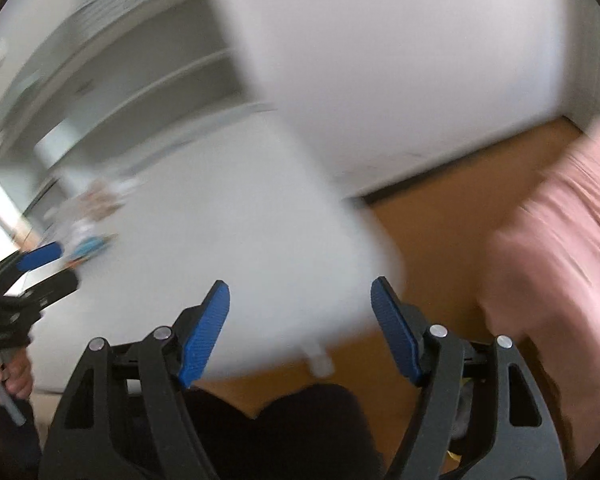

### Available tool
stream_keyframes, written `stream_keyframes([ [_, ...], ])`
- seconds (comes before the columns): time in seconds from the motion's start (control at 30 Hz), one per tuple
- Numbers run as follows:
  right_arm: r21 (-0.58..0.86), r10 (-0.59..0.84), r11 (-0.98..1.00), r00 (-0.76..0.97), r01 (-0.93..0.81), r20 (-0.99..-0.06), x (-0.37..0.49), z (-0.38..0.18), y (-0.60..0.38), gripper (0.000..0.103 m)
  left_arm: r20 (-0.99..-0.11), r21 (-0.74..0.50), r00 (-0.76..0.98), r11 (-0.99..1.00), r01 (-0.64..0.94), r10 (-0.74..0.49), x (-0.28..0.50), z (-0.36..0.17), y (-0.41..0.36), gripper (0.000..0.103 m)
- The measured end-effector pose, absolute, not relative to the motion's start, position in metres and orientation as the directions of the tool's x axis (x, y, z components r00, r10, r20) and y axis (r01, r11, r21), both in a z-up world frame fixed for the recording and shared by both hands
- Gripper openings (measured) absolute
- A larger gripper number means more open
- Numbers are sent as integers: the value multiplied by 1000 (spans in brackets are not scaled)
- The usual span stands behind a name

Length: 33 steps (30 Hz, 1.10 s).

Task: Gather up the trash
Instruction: 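Swing both open grippers back toward the desk, then grasp the floral white cloth with left gripper while right gripper grasps white wrapper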

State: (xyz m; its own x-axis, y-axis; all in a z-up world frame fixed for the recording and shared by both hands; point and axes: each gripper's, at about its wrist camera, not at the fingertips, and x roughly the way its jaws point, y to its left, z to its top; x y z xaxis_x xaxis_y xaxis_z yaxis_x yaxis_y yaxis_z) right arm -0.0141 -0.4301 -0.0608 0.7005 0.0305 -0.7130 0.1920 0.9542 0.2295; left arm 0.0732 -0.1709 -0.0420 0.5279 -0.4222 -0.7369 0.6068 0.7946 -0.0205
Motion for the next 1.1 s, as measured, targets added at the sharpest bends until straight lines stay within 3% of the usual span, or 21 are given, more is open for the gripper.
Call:
stream_keyframes([
  [0.2, 121, 197, 979, 647, -161, -736, 64, -53, -311, 76, -757, -62, 588, 927, 369, -284, 89, -53, -48, 91],
  [0.4, -155, 228, 850, 618, -503, -752, 108, -61, -203, 76, -780, -100, 589, 971, 219, -213, 81, -65, 34, 91],
  [0.53, -251, 231, 759, 609, -601, -758, 137, -68, -168, 76, -797, -113, 577, 983, 146, -178, 68, -74, 70, 92],
  [0.7, -272, 239, 671, 549, -690, -801, 165, -83, -143, 76, -803, -115, 575, 987, 113, -160, 73, -76, 85, 92],
  [0.8, -255, 260, 649, 524, -716, -811, 169, -89, -137, 67, -800, -117, 577, 986, 115, -163, 89, -74, 78, 91],
  [0.83, -231, 273, 653, 509, -721, -816, 170, -88, -139, 53, -797, -119, 581, 986, 116, -165, 94, -73, 76, 91],
  [0.87, -222, 270, 660, 503, -717, -821, 170, -89, -141, 28, -797, -122, 580, 985, 119, -169, 103, -72, 72, 91],
  [0.9, -224, 271, 665, 509, -713, -817, 168, -88, -144, 27, -795, -132, 578, 983, 130, -183, 112, -70, 67, 91],
  [0.97, -214, 287, 671, 514, -710, -808, 158, -83, -151, 9, -788, -154, 576, 975, 158, -218, 131, -69, 54, 91],
  [1.1, -132, 329, 750, 539, -648, -775, 139, -64, -193, 8, -785, -154, 567, 965, 213, -250, 171, -71, 15, 91],
])
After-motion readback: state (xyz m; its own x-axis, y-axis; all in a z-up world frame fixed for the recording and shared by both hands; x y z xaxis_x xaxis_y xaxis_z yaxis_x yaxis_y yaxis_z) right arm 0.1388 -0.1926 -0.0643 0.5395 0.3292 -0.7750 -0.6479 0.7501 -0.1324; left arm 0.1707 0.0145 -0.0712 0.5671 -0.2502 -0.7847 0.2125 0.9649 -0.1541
